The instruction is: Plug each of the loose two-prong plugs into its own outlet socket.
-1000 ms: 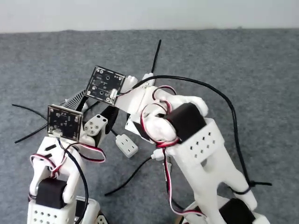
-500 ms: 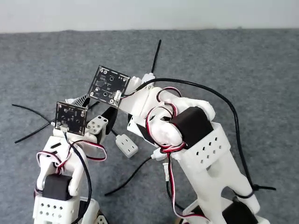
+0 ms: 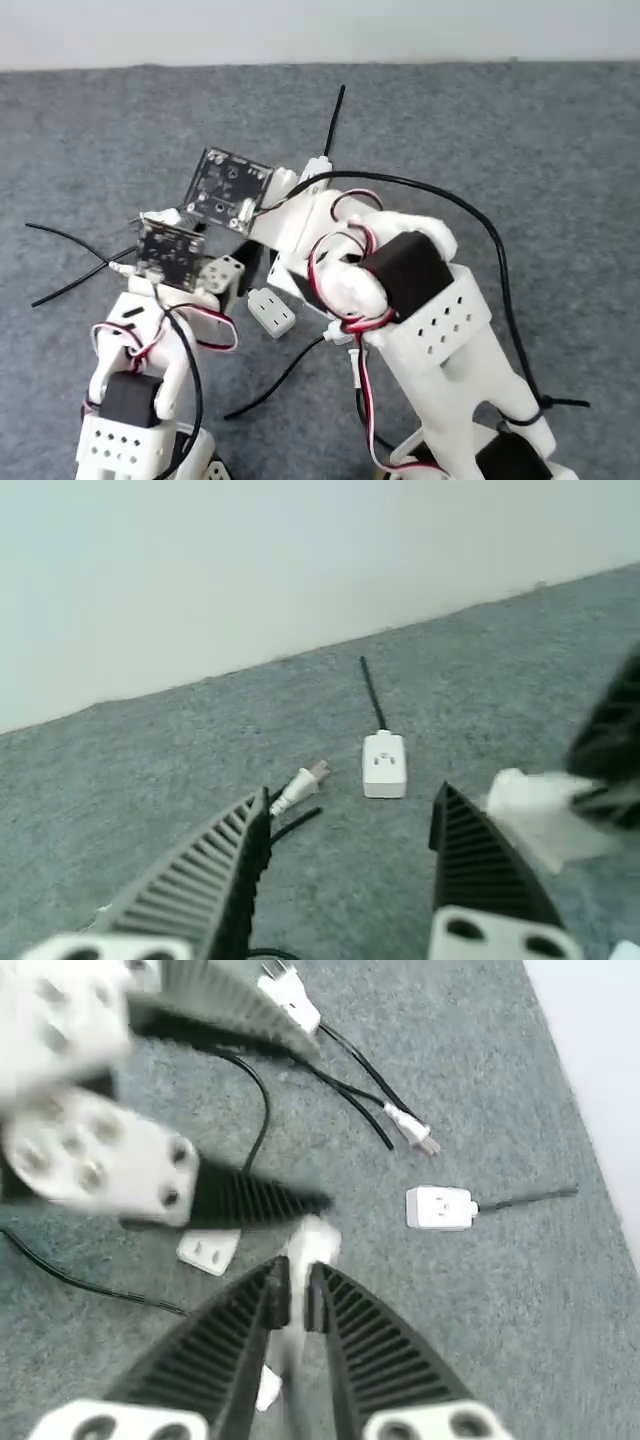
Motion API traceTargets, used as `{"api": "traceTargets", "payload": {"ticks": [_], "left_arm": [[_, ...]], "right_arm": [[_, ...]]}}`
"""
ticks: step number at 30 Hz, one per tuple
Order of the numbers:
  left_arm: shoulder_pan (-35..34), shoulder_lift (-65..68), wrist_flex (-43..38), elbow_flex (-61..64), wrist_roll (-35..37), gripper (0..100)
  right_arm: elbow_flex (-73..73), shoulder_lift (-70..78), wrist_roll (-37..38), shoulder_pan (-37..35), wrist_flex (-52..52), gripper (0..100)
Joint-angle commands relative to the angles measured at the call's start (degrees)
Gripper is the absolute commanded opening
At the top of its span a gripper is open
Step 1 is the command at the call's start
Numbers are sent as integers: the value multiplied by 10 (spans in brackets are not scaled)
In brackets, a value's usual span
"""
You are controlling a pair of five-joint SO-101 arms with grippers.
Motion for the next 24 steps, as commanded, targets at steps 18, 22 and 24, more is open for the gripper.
{"api": "traceTargets", "payload": {"ticks": [18,22,24], "left_arm": [[-77,-5,-31,-23,-19,254],[-108,-4,-33,-31,-18,254],[-116,-4,-33,-32,-17,254]], "right_arm": [[49,-18,-1,80,11,14],[118,-18,8,98,7,84],[152,-18,7,88,6,134]]}}
